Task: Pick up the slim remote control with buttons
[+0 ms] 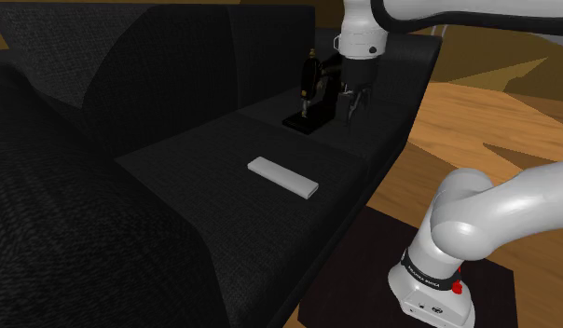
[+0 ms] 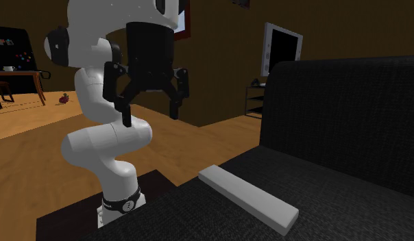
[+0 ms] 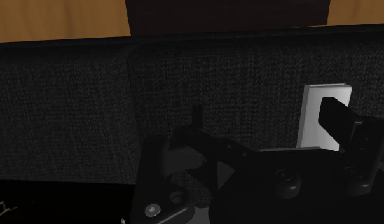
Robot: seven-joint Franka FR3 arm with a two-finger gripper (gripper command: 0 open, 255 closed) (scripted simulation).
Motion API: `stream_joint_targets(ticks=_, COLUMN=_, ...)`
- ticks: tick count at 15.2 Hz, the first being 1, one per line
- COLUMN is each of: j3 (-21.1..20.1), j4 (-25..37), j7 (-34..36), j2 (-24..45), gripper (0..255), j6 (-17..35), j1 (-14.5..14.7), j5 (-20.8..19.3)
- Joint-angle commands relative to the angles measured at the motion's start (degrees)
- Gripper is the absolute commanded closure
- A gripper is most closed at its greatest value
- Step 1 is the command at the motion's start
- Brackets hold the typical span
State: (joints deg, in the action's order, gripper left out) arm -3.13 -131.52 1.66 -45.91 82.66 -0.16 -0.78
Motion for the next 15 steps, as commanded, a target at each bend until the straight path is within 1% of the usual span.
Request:
stream_joint_targets(ticks=1, j3=0.00, j4=0.00, j7=0.00, j2=0.00, gripper=0, j6=0.00, j1=0.00, j5=0.00)
stream_joint_targets(ticks=8, j3=-4.88, j4=-1.73, j7=5.74, j2=8.64, gripper=0, j6=11.66, j1=1.12, j5=3.69)
stream_joint_targets(ticks=15, j3=-9.69, j4=0.34, j7=11.28, j2=20.14, gripper=0, j6=22.56, j1=1.78, j5=5.37)
